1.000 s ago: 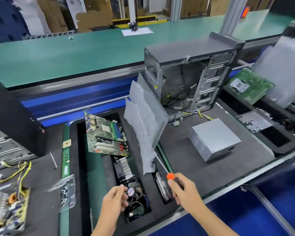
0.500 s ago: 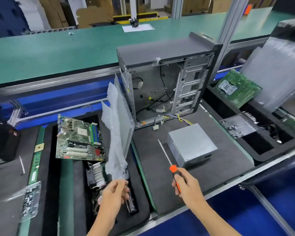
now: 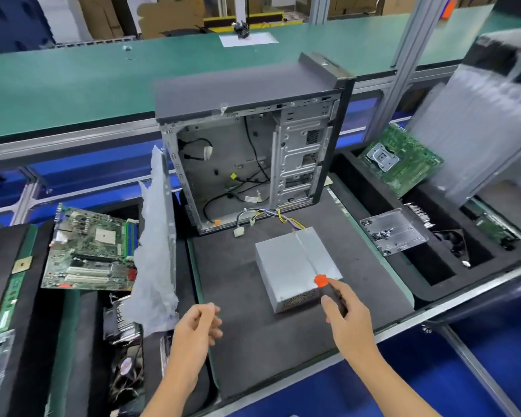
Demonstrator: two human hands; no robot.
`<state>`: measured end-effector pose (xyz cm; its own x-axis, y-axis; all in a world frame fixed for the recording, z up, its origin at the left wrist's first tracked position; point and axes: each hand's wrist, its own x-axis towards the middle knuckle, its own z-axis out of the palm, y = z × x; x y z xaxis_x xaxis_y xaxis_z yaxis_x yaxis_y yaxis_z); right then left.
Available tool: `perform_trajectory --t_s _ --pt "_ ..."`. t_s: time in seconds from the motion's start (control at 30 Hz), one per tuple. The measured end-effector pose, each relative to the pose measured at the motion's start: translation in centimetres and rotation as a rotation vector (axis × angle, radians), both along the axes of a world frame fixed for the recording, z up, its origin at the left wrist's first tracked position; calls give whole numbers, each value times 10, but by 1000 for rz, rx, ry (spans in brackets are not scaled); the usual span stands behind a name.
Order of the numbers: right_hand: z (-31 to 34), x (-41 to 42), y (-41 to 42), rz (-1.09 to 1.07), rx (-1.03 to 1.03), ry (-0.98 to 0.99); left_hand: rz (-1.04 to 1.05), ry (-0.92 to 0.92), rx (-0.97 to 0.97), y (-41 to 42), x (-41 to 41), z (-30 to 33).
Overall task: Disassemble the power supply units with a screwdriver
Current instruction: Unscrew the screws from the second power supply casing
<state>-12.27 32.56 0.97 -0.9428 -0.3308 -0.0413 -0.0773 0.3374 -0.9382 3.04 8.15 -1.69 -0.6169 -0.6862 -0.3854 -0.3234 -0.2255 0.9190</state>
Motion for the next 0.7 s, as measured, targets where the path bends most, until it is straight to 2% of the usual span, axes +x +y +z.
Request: perform_trajectory --t_s 0.27,0.53,0.7 --pt "-9 -18 0 -220 -77 -149 20 -8 9 1 -4 -6" --pt "-12 -17 -23 -155 -201 -248 43 10 13 -7 -6 -5" --pt "-13 -6 -41 -54 -196 -293 86 -4 1 -14 4 -2"
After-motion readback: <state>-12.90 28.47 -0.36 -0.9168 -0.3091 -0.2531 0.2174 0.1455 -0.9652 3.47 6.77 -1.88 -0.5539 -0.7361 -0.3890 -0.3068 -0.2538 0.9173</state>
